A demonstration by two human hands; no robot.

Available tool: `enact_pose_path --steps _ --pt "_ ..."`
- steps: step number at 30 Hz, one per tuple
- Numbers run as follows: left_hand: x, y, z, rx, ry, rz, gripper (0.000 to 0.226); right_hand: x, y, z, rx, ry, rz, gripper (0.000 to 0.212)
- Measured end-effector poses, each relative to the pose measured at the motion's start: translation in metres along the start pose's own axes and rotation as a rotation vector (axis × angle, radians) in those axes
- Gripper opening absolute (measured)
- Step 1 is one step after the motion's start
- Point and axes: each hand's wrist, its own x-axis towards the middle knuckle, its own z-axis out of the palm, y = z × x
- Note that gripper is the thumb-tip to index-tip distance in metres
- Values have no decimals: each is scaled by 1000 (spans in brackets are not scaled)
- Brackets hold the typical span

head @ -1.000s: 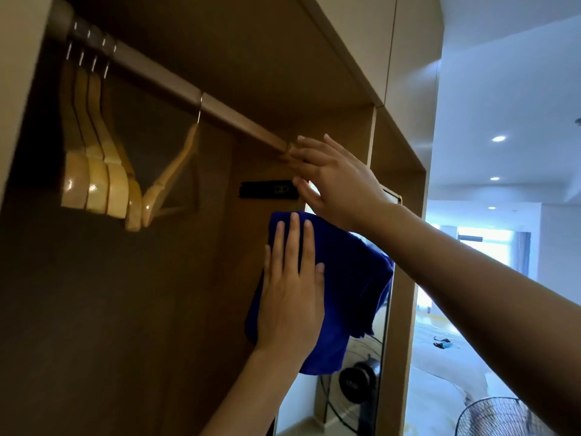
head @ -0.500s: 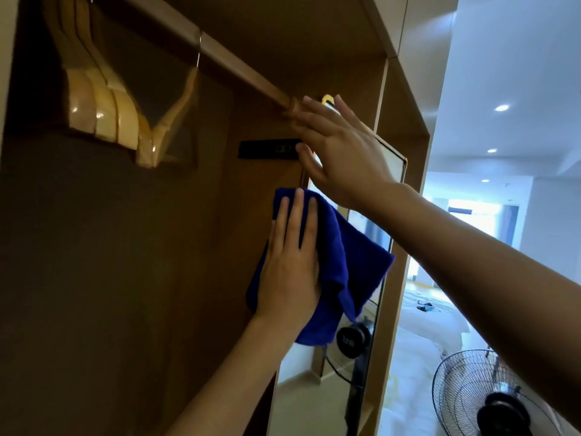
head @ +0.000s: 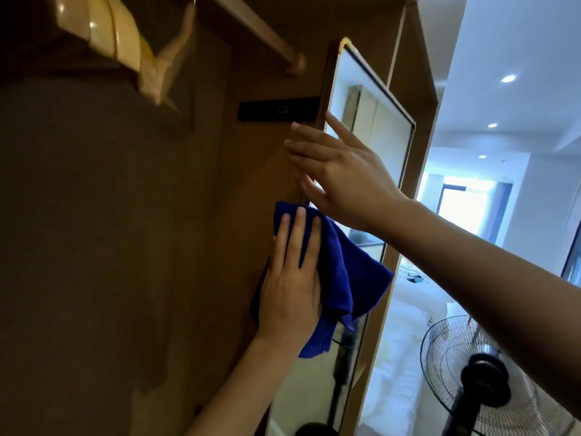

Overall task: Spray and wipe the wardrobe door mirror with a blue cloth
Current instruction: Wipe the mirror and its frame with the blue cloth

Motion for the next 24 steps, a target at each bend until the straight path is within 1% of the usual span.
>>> enact_pose_path --steps 4,6,8,9,11,15,17,20,24 --pt "-38 -2 2 13 -37 -31 87 -21 -23 9 23 -16 -21 40" --pt "-56 -3 4 18 -51 -36 99 -29 -33 11 34 -38 -22 42" --pt "-68 -4 4 3 -84 -46 116 -37 -43 14 45 -65 -30 42" --pt "-71 -4 4 -9 -99 -54 120 -41 -47 14 53 -81 -35 42" --pt "-71 -4 3 -56 -104 -84 116 -46 -54 13 74 -114 -36 43" --pt "-59 -6 1 -111 -70 -100 89 -50 -59 10 120 -127 -21 45" --pt "-58 -6 4 -110 -46 -97 85 -52 -59 12 127 -133 -25 45" --pt "-72 -3 8 -101 -31 -114 91 -60 -64 16 136 -135 -44 45" --pt "-114 -5 14 -39 -82 -125 110 -73 -76 22 152 -137 -93 44"
